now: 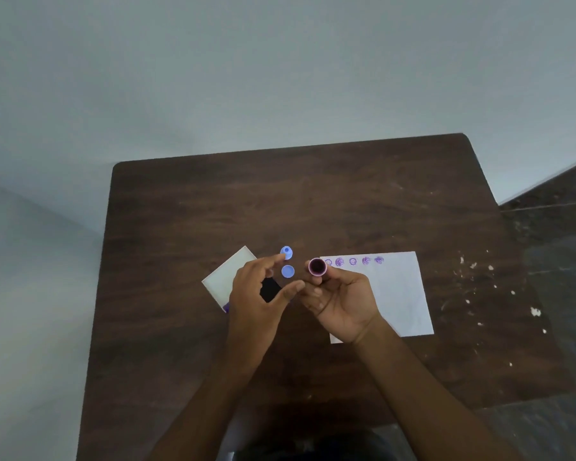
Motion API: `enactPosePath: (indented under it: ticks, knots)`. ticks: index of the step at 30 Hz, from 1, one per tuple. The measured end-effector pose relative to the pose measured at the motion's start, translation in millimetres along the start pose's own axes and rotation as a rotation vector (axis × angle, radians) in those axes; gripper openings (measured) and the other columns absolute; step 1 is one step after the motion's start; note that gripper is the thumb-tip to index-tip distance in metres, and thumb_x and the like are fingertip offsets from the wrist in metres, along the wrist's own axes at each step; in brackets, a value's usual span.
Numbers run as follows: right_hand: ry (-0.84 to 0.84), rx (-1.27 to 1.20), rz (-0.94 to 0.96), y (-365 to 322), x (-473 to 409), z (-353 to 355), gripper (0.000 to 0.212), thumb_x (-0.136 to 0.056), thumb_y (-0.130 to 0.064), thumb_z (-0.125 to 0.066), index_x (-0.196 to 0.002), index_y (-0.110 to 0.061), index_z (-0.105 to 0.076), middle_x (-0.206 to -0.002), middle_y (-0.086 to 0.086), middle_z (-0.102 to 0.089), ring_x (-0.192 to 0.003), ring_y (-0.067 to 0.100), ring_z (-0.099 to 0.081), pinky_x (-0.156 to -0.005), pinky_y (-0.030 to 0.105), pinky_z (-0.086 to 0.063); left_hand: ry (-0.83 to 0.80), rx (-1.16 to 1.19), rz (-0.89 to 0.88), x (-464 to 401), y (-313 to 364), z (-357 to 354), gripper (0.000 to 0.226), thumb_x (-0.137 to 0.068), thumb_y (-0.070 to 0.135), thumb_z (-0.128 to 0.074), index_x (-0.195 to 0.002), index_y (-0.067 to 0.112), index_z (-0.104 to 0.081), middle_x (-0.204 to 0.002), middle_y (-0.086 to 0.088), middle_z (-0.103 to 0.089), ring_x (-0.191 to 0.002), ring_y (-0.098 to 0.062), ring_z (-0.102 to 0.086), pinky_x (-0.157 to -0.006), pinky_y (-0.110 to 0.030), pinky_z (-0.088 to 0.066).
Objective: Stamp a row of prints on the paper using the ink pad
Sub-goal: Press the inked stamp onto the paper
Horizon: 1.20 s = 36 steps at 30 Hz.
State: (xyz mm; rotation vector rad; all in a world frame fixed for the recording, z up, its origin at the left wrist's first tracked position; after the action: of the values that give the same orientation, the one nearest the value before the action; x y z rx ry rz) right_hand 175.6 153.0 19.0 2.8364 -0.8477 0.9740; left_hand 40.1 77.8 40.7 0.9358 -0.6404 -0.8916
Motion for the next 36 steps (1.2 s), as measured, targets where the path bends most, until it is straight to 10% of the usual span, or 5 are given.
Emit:
enactPosePath:
  ticks: [16,28,36]
  knots:
    - [0.364,0.065,0.318,-106,47,86,0.023,-0.083,-0.018,-0.073,-0.098,-0.001,-0.071,-0.078,0.01,-0.065,-0.064,0.016,-0.059,-0.057,0.025,-0.052,-0.246,-0.295,-0.085,-26,7,-136,0.034,-0.081,0.041,-0.072,-0.112,0.034,-0.06,-0.12,0.01,-0.061,-0.1,-0.001,-0.048,-0.081,-0.016,-0.04]
    - [0.893,1.192,0.675,-139,15,132,0.018,-0.08,-0.044,-0.073,-0.084,-0.027,-0.07,-0.075,-0.013,-0.071,-0.063,0.007,-0.066,-0.055,0.009,-0.048,-0.333,-0.513,-0.18,-54,-5,-203,0.061,-0.068,0.057,-0.076,-0.122,0.033,-0.06,-0.126,0.004,-0.059,-0.113,-0.016,-0.048,-0.093,-0.023,-0.03]
    - [0.823,1.445,0.924,-130,4,137,0.017,-0.082,-0.036,-0.073,-0.086,-0.03,-0.057,-0.076,-0.03,-0.054,-0.084,-0.018,-0.056,-0.06,-0.005,-0.039,-0.23,-0.491,-0.181,-51,-15,-215,0.056,-0.064,0.055,-0.08,-0.115,0.035,-0.067,-0.126,0.004,-0.058,-0.115,-0.018,-0.047,-0.097,-0.034,-0.041]
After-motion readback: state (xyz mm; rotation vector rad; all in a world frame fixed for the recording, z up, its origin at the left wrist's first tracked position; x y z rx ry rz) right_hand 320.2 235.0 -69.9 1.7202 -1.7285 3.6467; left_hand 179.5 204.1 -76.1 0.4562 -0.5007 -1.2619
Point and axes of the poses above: each hand's wrist, its own x-axis away from the middle knuckle, its own z-axis out of the back of the hand, y = z × x, the point moved 1 cm from there along -x, towards the middle knuckle
